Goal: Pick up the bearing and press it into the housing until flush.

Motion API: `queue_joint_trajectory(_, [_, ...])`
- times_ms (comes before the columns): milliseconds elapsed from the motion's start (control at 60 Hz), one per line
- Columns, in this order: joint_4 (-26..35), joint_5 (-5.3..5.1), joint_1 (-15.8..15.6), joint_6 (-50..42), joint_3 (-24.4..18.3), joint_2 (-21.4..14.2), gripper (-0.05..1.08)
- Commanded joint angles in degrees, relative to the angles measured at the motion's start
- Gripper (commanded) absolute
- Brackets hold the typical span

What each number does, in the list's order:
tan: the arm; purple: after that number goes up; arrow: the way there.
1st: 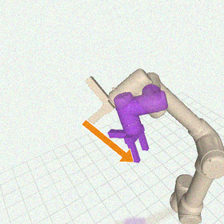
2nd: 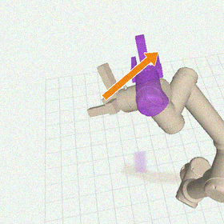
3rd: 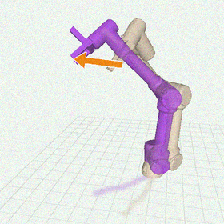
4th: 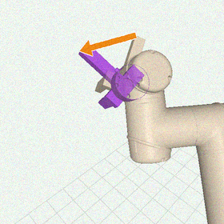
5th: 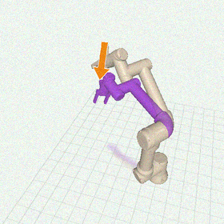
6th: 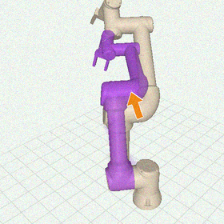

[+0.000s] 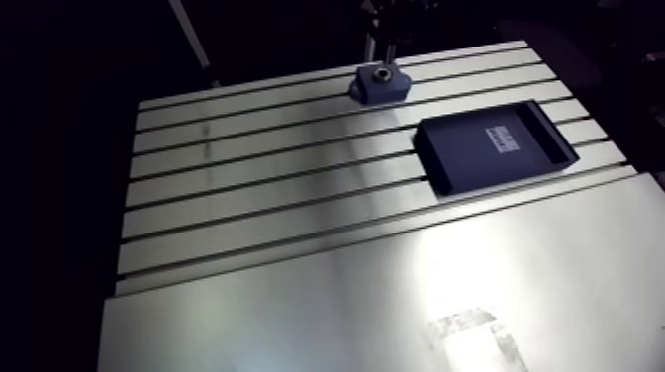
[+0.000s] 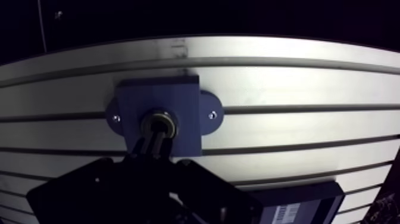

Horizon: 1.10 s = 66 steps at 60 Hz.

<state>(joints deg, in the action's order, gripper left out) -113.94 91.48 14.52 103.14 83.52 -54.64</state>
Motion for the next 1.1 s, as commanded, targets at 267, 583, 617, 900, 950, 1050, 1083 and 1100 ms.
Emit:
queue_joint_trajectory(267, [-1.59,-0.12,0.16,2.26,1.59,0.11,1.08])
queue_joint_trajectory(583, [-1.59,-0.21,0.06,3.94,1.77,0.11,1.08])
queue_joint_trajectory(617, [-1.59,-0.21,0.06,4.04,1.77,0.11,1.08])
queue_joint_trajectory(900, [-1.59,-0.21,0.07,4.04,1.77,0.55,1.08])
queue_joint_trajectory(950, [-1.67,-0.21,0.07,4.04,1.77,0.55,1.08])
queue_joint_trajectory(1050, [-2.39,-0.21,-0.01,4.04,1.77,0.55,1.08])
queue_joint_trajectory(1083, [-2.91,-0.21,-0.02,4.12,1.77,0.55,1.08])
queue_joint_trajectory(1100, [-2.91,-0.21,-0.02,4.12,1.77,0.55,1.08])
